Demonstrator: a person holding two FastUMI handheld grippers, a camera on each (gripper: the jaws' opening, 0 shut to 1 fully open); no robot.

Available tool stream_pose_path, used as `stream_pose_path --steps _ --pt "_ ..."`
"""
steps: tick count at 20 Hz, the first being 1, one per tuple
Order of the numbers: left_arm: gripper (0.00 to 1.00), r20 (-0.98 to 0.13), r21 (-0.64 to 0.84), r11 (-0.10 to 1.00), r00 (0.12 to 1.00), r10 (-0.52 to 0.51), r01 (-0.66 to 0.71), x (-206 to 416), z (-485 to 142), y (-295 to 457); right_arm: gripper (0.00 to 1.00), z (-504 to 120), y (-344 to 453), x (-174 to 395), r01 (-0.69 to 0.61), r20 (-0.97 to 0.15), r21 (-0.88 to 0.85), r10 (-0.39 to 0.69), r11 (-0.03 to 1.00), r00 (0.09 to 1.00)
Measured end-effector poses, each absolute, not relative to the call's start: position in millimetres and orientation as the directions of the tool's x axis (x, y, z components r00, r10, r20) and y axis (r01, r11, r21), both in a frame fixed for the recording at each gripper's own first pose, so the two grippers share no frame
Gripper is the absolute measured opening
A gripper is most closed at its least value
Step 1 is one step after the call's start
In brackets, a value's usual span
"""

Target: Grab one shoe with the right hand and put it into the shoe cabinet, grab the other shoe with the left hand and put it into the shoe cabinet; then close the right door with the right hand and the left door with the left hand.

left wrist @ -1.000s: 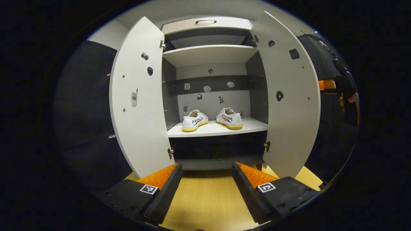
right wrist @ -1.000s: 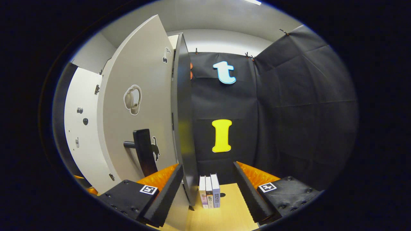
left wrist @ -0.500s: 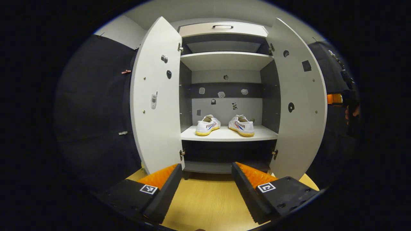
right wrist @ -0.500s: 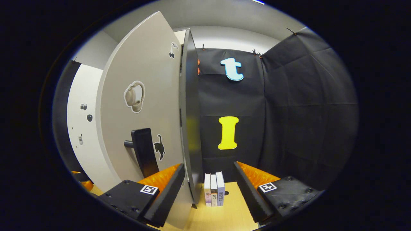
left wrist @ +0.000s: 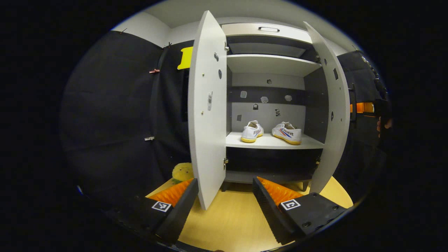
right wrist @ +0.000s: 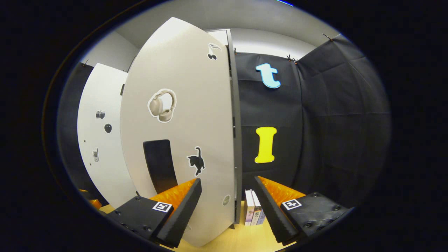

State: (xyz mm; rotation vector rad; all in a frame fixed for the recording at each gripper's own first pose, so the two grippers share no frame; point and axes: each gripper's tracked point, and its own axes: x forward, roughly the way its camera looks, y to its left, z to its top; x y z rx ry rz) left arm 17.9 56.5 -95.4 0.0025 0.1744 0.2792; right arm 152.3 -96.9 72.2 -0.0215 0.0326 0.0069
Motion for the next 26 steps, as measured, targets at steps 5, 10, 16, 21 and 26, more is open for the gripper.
stream_pose_path --steps 5,10,16,21,26 --pt "0.97 -0.176 0.013 0.932 0.917 0.359 -0.363 -10 -96 111 0.98 60 -16 185 -0.076 -0.050 0.021 0.077 0.997 0.996" --pt "0.98 -0.196 -0.040 0.910 0.896 0.398 -0.413 -31 -101 163 0.96 59 4 180 -0.051 -0.014 -0.001 0.051 0.999 0.999" --pt "0.95 -0.193 -0.087 0.906 0.899 0.394 -0.415 -22 -94 221 0.96 31 -2 158 0.015 -0.075 -0.020 -0.016 1.000 0.997" --pt "0.95 -0.131 -0.101 0.935 0.936 0.327 -0.340 7 -60 259 0.96 18 1 139 0.070 -0.095 -0.040 -0.073 0.997 0.993" --pt "0.95 -0.044 -0.164 0.967 0.981 0.190 -0.195 57 -5 271 0.96 3 10 114 0.088 -0.120 -0.050 -0.094 0.995 0.988"
